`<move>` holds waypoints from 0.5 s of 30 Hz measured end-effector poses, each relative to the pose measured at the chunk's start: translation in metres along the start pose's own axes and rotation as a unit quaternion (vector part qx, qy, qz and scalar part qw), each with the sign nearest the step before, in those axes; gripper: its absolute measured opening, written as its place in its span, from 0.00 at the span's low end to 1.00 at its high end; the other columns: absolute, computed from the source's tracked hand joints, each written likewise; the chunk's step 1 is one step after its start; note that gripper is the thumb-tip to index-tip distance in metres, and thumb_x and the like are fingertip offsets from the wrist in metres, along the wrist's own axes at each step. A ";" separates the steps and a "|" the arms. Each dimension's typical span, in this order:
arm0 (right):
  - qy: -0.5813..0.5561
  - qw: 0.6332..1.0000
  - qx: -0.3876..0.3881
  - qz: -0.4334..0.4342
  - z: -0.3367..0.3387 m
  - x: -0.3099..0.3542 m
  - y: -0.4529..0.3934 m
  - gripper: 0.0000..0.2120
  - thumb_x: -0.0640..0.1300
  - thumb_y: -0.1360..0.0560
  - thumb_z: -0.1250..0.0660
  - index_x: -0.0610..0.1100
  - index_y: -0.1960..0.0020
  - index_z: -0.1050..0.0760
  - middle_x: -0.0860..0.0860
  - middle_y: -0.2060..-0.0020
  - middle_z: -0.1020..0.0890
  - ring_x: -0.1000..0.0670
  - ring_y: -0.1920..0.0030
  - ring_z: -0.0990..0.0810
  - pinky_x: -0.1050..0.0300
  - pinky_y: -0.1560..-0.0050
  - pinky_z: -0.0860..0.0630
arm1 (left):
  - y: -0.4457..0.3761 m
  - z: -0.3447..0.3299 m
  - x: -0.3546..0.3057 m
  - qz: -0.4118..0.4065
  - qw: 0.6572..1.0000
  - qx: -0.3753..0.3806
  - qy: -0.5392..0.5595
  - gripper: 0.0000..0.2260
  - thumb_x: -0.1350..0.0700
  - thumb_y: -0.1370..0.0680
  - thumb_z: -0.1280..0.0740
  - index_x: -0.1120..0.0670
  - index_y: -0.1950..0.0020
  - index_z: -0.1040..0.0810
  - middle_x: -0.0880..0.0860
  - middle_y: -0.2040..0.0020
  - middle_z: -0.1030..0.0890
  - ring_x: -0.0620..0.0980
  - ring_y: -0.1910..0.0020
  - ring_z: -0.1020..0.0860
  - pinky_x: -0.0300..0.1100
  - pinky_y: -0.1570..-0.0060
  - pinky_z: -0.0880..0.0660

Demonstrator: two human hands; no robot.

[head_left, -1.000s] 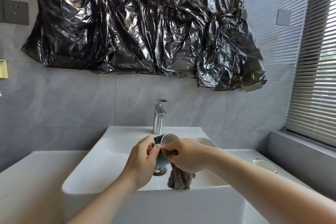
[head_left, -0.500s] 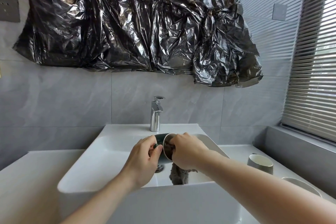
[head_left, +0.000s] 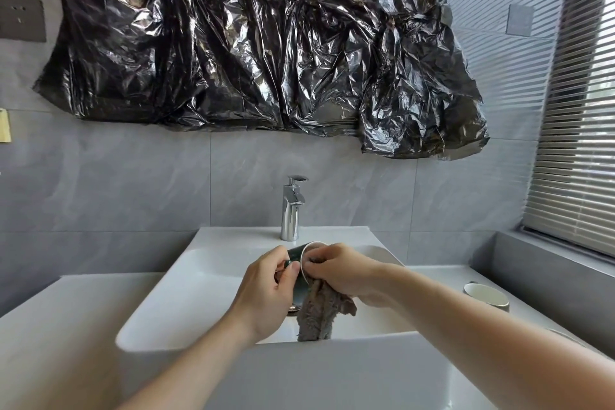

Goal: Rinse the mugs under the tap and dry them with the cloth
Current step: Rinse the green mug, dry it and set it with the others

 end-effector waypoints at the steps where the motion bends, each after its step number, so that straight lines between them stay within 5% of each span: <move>1: 0.000 1.000 0.010 0.009 0.002 -0.001 0.004 0.12 0.44 0.17 0.37 0.41 0.56 0.21 0.52 0.61 0.25 0.58 0.74 0.28 0.66 0.78 0.32 | 0.000 0.001 0.001 0.002 1.000 -0.004 0.001 0.15 0.56 0.16 0.38 0.59 0.60 0.36 0.48 0.67 0.35 0.46 0.67 0.39 0.40 0.67 0.40; 3: 0.037 0.998 0.014 0.040 0.008 -0.003 0.012 0.10 0.46 0.18 0.34 0.48 0.42 0.15 0.55 0.61 0.19 0.60 0.68 0.25 0.71 0.70 0.29 | 0.000 0.003 0.002 0.008 1.000 -0.012 0.006 0.16 0.55 0.15 0.38 0.59 0.60 0.36 0.48 0.67 0.35 0.45 0.67 0.39 0.40 0.67 0.40; 7: 0.266 0.950 -0.056 0.154 0.021 0.007 0.029 0.13 0.50 0.20 0.31 0.63 0.38 0.17 0.63 0.57 0.15 0.64 0.58 0.22 0.75 0.59 0.29 | 0.000 0.003 0.001 0.011 1.000 -0.021 0.005 0.16 0.55 0.15 0.38 0.58 0.61 0.36 0.47 0.68 0.35 0.45 0.68 0.38 0.39 0.68 0.39; 11: 0.387 0.897 -0.117 0.179 0.023 0.007 0.034 0.18 0.48 0.18 0.35 0.67 0.33 0.22 0.59 0.44 0.14 0.48 0.48 0.18 0.54 0.49 0.20 | 0.000 0.004 0.000 0.012 1.000 -0.025 0.005 0.16 0.55 0.16 0.37 0.58 0.61 0.36 0.47 0.68 0.35 0.45 0.68 0.39 0.39 0.68 0.40; 15: 0.427 0.871 -0.159 0.183 0.025 0.009 0.029 0.22 0.43 0.18 0.40 0.63 0.30 0.24 0.56 0.39 0.15 0.41 0.42 0.18 0.48 0.48 0.20 | -0.001 0.005 0.004 0.023 0.999 -0.025 0.014 0.16 0.55 0.16 0.37 0.57 0.61 0.36 0.47 0.68 0.35 0.45 0.68 0.39 0.40 0.67 0.39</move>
Point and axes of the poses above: each hand's wrist, its own y-axis away from the middle knuckle, its own z-axis out of the back of the hand, x = y × z, the point moved 9 cm from there along -y, towards the middle knuckle
